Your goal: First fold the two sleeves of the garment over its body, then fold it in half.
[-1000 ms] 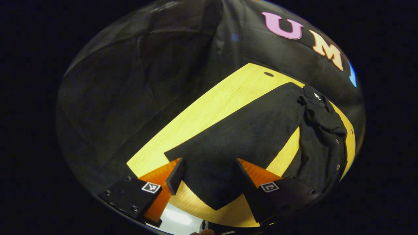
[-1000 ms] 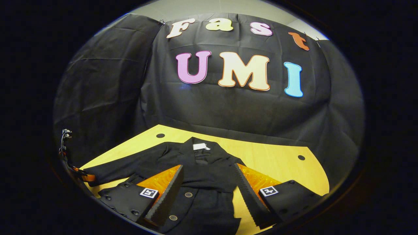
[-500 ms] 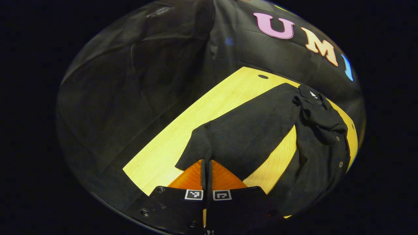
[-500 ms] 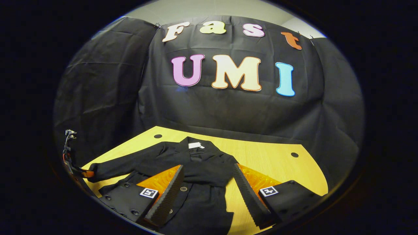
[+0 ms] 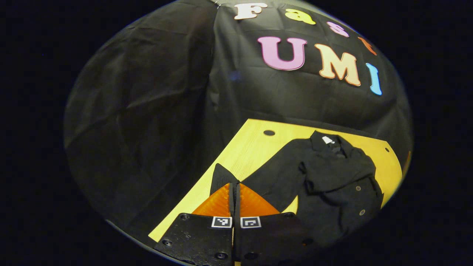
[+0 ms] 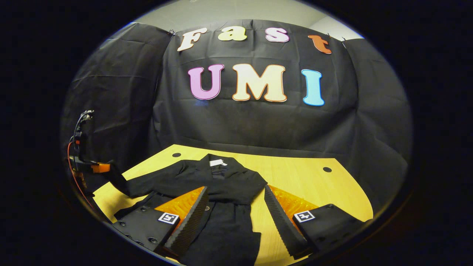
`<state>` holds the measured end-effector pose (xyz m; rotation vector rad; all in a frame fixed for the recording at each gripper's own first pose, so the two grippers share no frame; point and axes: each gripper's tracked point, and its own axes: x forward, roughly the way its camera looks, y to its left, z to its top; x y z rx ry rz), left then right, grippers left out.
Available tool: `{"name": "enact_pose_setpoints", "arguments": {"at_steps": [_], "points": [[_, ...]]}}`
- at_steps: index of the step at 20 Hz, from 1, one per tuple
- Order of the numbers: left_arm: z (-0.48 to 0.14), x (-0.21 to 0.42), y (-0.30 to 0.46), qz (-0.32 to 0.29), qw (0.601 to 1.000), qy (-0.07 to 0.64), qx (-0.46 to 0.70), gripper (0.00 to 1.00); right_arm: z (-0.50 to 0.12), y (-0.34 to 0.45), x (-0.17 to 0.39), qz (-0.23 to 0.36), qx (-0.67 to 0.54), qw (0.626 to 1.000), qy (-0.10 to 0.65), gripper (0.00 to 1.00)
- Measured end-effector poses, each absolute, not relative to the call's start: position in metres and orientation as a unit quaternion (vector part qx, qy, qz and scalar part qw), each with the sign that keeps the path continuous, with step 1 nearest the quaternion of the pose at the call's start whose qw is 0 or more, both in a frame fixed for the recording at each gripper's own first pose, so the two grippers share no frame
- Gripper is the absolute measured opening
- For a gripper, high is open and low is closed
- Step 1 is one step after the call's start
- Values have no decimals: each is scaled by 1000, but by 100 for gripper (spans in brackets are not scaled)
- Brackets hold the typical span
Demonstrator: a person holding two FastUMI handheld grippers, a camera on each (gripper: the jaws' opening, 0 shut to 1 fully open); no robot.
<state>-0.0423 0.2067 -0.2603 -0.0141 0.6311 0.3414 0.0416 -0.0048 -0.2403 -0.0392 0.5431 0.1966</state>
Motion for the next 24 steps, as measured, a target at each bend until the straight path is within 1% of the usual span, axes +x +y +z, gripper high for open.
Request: {"name": "enact_pose_setpoints", "arguments": {"at_steps": [5, 13, 19, 24], "points": [[-241, 22, 170, 108, 952, 286, 8, 0, -241, -36, 30, 53, 0, 961, 271, 97], [-235, 92, 73, -10, 962, 270, 39, 0, -245, -78, 3, -7, 14, 961, 277, 97], [-242, 130, -12, -94, 958, 267, 46, 0, -249, -116, -24, -64, 30, 955, 288, 97], [-254, 145, -83, -157, 947, 277, 49, 0, -249, -143, -45, -107, 33, 949, 294, 97]]}}
